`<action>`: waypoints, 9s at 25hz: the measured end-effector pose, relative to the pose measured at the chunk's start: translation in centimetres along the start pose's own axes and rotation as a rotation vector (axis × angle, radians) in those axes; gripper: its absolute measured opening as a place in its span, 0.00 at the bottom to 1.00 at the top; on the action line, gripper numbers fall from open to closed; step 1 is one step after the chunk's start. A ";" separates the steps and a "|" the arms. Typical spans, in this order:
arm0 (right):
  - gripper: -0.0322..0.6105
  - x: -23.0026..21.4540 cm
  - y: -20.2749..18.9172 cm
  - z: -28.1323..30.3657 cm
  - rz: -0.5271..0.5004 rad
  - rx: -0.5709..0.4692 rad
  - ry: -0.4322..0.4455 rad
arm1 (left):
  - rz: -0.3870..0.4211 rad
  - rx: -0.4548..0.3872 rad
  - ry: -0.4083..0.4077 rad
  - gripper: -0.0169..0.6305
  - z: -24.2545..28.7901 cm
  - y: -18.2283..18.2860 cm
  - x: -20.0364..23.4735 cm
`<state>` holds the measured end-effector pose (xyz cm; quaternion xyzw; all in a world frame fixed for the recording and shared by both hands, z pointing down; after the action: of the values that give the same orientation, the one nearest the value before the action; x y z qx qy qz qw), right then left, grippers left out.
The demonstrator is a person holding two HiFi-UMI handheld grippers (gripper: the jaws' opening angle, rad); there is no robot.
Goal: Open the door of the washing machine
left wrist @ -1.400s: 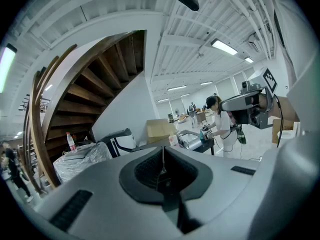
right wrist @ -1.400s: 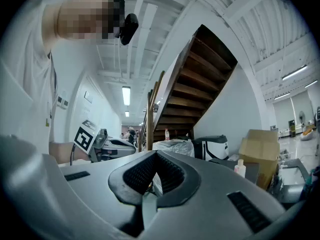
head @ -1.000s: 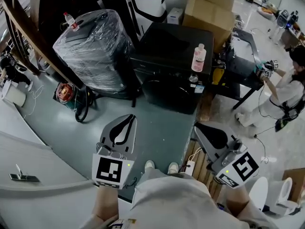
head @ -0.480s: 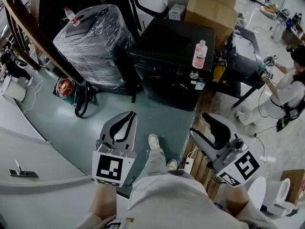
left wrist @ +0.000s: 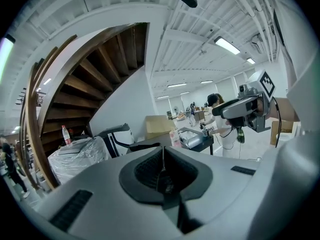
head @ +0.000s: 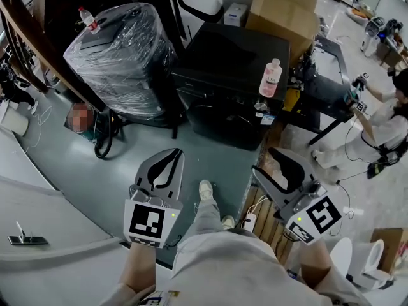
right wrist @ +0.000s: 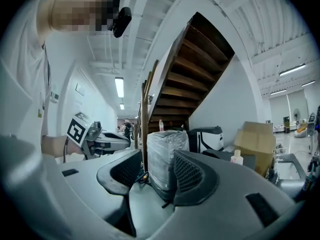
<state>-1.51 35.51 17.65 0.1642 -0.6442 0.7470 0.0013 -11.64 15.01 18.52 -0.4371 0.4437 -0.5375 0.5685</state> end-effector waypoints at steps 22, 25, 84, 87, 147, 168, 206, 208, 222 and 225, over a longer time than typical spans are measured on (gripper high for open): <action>0.43 -8.8 -12.0 23.2 0.078 0.341 0.073 | -0.126 0.200 -0.066 0.07 16.4 -7.0 16.8; 0.45 -9.4 -14.4 25.5 0.066 0.407 0.083 | -0.129 0.240 -0.086 0.07 18.2 -8.5 18.4; 0.30 -15.8 -44.7 34.2 0.119 0.955 0.177 | -0.503 0.663 0.077 0.07 33.3 -29.1 15.5; 0.29 -15.3 -44.9 34.0 0.124 0.978 0.175 | -0.501 0.671 0.074 0.07 32.5 -29.7 15.2; 0.31 14.8 -40.1 44.7 0.727 1.298 0.110 | -0.926 0.635 0.635 0.07 3.5 -40.4 20.2; 0.31 18.8 -38.6 52.3 0.917 1.355 0.036 | -1.013 0.535 0.826 0.07 0.0 -41.2 28.9; 0.26 20.8 -35.9 60.6 1.061 1.197 0.458 | -1.004 0.264 1.095 0.07 -3.7 -38.0 35.0; 0.23 21.4 -33.8 60.7 1.015 1.117 0.591 | -0.998 0.227 1.115 0.07 -4.2 -37.1 35.0; 0.10 20.0 -20.4 58.4 0.331 0.580 0.951 | -0.792 0.193 1.125 0.07 -6.6 -29.0 32.6; 0.09 19.0 -17.5 57.2 0.246 0.453 0.977 | -0.740 0.184 1.112 0.07 -6.5 -27.0 31.9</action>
<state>-1.83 -20.57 45.78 -0.2820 -0.4061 0.8509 0.1774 -23.15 -18.03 42.30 -0.1685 0.4436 -0.8776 0.0688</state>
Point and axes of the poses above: the fingertips, and each gripper's own axes: z forward along the fingers, x to its left, y out of its top, the point moved 6 cm from there along -z, backward along the fingers, and after that the axes turned 15 degrees about -z, right-handed, at the moved point
